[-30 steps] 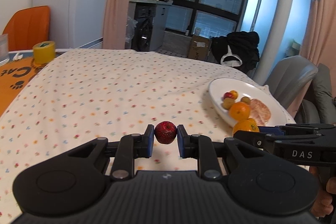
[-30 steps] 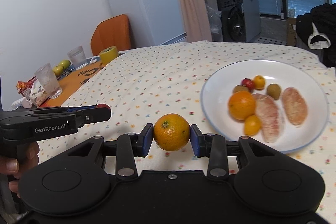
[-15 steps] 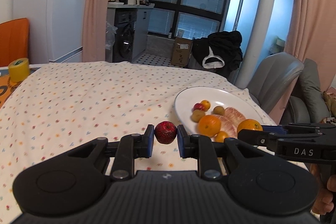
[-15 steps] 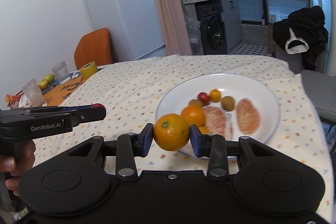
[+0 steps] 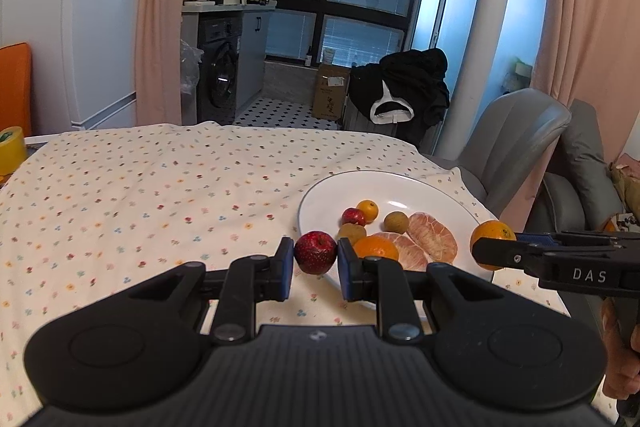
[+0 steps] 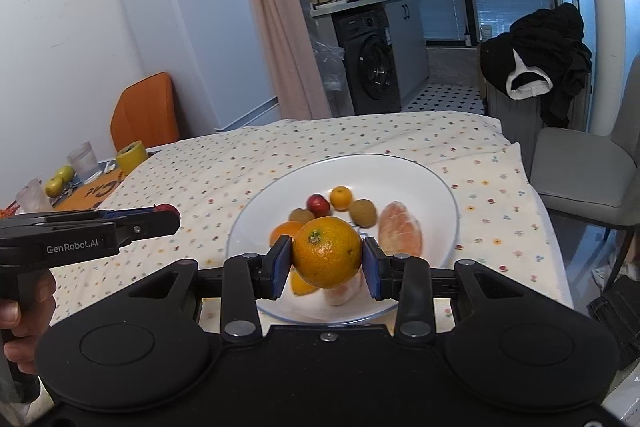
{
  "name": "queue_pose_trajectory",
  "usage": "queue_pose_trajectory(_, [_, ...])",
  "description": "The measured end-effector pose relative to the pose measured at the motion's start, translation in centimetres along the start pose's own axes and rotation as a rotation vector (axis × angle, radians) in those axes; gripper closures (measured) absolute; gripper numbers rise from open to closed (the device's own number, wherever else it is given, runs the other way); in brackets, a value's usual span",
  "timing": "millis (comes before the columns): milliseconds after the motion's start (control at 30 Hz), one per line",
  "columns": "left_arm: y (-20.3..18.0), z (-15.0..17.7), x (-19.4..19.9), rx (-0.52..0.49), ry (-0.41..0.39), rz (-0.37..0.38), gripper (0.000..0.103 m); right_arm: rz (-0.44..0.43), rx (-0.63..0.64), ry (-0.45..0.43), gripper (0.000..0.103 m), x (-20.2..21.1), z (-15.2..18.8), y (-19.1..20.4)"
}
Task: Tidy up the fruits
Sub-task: 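Carry the red fruit and orange over the white plate with both tools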
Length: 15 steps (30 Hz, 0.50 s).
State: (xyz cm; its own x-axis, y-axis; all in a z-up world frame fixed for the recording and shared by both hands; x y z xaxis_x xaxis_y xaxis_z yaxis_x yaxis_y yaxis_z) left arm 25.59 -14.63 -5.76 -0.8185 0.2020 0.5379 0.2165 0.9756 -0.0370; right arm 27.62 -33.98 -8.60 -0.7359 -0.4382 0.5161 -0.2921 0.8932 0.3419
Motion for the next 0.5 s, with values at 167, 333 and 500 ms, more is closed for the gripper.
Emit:
queue_pose_trajectory(167, [-0.6, -0.4, -1.3, -0.011, 0.012, 0.008, 0.082, 0.010, -0.018, 0.005, 0.067, -0.5, -0.3, -1.2])
queue_pose_trajectory(333, [-0.8, -0.7, -2.4, -0.011, 0.023, 0.014, 0.082, 0.004, -0.043, 0.019, 0.063, -1.1, -0.4, -2.0])
queue_pose_trajectory(500, [-1.0, -1.0, -3.2, -0.017, 0.031, 0.017, 0.081, -0.007, -0.071, 0.008, 0.062, -1.1, -1.2, -2.7])
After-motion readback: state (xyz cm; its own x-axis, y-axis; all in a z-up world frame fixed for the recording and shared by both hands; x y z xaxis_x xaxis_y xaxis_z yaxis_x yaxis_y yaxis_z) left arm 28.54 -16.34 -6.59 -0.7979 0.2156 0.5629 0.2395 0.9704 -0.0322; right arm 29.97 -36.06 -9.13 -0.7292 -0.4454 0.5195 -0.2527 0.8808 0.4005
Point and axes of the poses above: each gripper's, at about its wrist camera, not at the fingertips, and x roughly against the way its jaws point, y to its left, z to its underside, the point moved 6 cm from there along -x, roughly the way its jaws point, and after that the axes turned 7 degrees about -x, right-handed, at the moved point
